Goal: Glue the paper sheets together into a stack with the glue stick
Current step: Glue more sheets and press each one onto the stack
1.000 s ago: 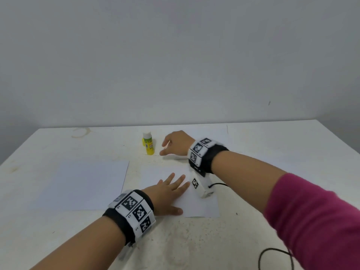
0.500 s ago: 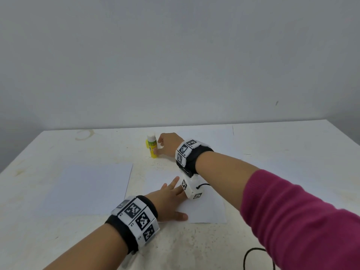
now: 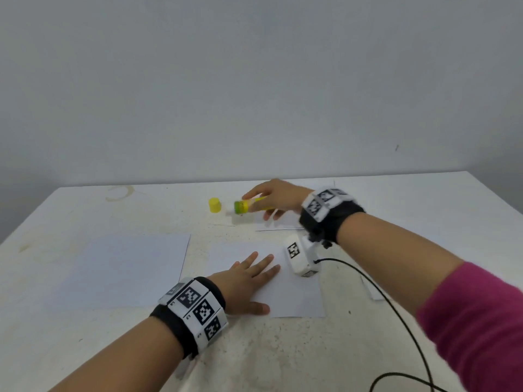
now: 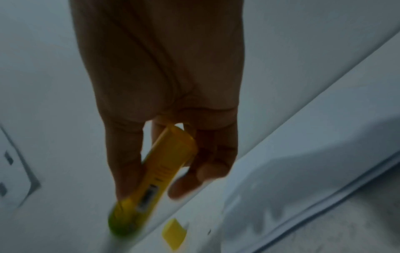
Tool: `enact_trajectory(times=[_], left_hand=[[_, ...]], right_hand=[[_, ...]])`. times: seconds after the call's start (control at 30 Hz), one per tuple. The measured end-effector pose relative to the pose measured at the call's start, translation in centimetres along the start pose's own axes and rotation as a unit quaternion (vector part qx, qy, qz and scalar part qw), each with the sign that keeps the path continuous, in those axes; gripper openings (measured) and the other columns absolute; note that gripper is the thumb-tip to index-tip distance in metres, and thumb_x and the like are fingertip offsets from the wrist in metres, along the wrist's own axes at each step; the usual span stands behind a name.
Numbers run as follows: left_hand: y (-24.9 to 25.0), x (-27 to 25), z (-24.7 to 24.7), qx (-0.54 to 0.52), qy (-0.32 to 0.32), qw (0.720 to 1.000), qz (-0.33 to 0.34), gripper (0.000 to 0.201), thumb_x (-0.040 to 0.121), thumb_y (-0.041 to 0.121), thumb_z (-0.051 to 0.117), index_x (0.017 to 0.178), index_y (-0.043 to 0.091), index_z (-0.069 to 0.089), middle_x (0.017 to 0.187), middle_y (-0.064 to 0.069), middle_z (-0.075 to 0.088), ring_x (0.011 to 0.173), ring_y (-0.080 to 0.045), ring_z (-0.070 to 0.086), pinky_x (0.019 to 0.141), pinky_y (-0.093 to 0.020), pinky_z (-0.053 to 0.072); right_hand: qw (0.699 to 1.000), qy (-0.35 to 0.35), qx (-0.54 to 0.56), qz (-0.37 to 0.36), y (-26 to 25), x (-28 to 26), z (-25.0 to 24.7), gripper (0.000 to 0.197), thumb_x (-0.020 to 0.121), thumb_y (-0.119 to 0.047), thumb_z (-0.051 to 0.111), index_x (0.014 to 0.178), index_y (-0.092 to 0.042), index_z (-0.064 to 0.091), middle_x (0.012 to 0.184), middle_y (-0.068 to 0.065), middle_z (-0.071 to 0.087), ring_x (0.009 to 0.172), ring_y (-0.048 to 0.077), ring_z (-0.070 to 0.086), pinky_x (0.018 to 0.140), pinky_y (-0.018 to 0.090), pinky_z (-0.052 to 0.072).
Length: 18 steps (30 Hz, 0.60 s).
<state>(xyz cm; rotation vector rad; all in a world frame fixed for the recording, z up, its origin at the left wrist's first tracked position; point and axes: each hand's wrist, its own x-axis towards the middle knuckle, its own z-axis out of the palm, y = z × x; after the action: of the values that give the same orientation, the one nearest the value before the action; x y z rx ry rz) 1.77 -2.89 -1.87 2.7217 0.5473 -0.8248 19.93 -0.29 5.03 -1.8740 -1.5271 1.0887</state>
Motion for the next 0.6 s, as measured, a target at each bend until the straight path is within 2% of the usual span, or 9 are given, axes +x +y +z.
enact_trajectory(times=[0.07, 0.13, 0.3, 0.4, 0.5, 0.6], left_hand=[[0.0, 0.0, 0.0, 0.014, 0.011, 1.000, -0.004, 0.084, 0.095, 0.055, 0.042, 0.150, 0.031, -0.016, 0.156, 0.010, -0.026, 0.146, -0.017, -0.020, 0.119, -0.041, 0.009], [0.3, -0.1, 0.0, 0.019, 0.022, 1.000, -0.013, 0.083, 0.094, 0.058, 0.041, 0.150, 0.033, -0.015, 0.156, 0.011, -0.025, 0.146, -0.016, -0.016, 0.119, -0.042, 0.018], [1.9, -0.1, -0.4, 0.030, 0.061, 0.997, -0.041, 0.083, 0.093, 0.062, 0.039, 0.153, 0.029, -0.009, 0.160, 0.005, -0.015, 0.148, -0.021, -0.005, 0.115, -0.043, 0.025], [2.8, 0.1, -0.6, 0.033, 0.084, 0.995, -0.050, 0.085, 0.092, 0.062, 0.041, 0.154, 0.024, -0.002, 0.161, -0.001, -0.006, 0.147, -0.025, 0.005, 0.112, -0.042, 0.029], [3.0, 0.1, -0.5, 0.037, 0.092, 0.993, -0.057, 0.085, 0.092, 0.063, 0.040, 0.154, 0.023, -0.001, 0.161, -0.003, -0.003, 0.146, -0.026, 0.009, 0.111, -0.042, 0.031], [3.0, 0.1, -0.4, 0.044, 0.095, 0.993, -0.060, 0.085, 0.092, 0.064, 0.039, 0.154, 0.023, -0.001, 0.161, -0.002, -0.003, 0.146, -0.026, 0.009, 0.111, -0.042, 0.031]], right_hand=[[0.998, 0.063, 0.014, 0.002, 1.3, -1.8, -1.8, 0.037, 0.074, -0.009, 0.080, 0.108, -0.006, 0.066, 0.086, 0.004, 0.063, 0.070, 0.017, 0.057, 0.058, 0.022, 0.047], [0.993, 0.114, 0.029, 0.005, 2.8, -3.4, -2.8, 0.033, 0.066, 0.001, 0.082, 0.095, 0.003, 0.066, 0.082, 0.011, 0.061, 0.067, 0.019, 0.052, 0.054, 0.024, 0.043], [0.987, 0.155, 0.031, -0.002, 5.8, -6.6, -2.3, 0.028, 0.082, -0.005, 0.071, 0.103, -0.013, 0.054, 0.088, 0.007, 0.064, 0.062, 0.020, 0.062, 0.049, 0.023, 0.050], [0.986, 0.165, -0.013, -0.024, 6.9, -7.2, -1.1, 0.025, 0.086, -0.008, 0.068, 0.101, -0.014, 0.049, 0.088, 0.008, 0.062, 0.061, 0.020, 0.062, 0.056, 0.024, 0.054], [0.983, 0.172, -0.039, -0.044, 7.6, -7.2, 0.2, 0.022, 0.088, -0.011, 0.066, 0.100, -0.016, 0.048, 0.087, 0.004, 0.062, 0.064, 0.018, 0.061, 0.066, 0.023, 0.051], [0.981, 0.175, -0.057, -0.052, 7.8, -7.2, 0.9, 0.023, 0.090, -0.011, 0.064, 0.100, -0.020, 0.046, 0.081, -0.001, 0.059, 0.064, 0.013, 0.058, 0.066, 0.017, 0.046]])
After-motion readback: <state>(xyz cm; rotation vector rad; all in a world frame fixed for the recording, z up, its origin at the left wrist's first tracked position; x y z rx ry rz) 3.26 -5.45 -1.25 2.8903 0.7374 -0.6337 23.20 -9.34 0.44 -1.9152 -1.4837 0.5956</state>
